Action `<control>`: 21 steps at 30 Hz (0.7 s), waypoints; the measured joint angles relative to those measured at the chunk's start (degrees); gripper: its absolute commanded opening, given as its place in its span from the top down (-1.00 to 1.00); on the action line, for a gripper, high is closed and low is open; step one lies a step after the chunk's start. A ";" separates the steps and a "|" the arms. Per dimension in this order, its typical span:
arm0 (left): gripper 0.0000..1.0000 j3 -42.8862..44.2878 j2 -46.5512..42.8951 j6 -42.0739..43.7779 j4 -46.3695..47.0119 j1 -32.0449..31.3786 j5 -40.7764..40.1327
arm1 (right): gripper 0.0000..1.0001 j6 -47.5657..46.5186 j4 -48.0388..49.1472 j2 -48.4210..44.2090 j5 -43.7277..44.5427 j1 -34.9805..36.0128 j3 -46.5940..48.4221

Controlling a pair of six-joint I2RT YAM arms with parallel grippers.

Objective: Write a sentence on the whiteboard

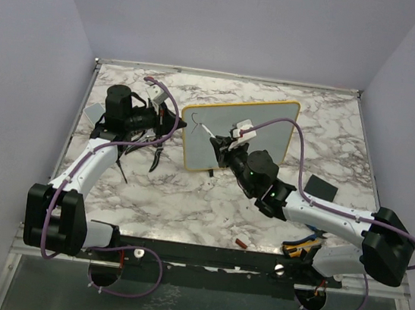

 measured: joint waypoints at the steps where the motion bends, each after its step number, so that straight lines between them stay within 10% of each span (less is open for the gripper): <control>1: 1.00 0.00 0.00 0.02 0.00 0.00 -0.02 | 0.99 -0.11 -0.02 -0.02 0.44 0.09 0.00; 21: 1.00 0.00 -0.31 0.17 -0.50 -0.02 -0.17 | 0.99 -3.85 1.46 -4.98 -2.51 0.04 -2.27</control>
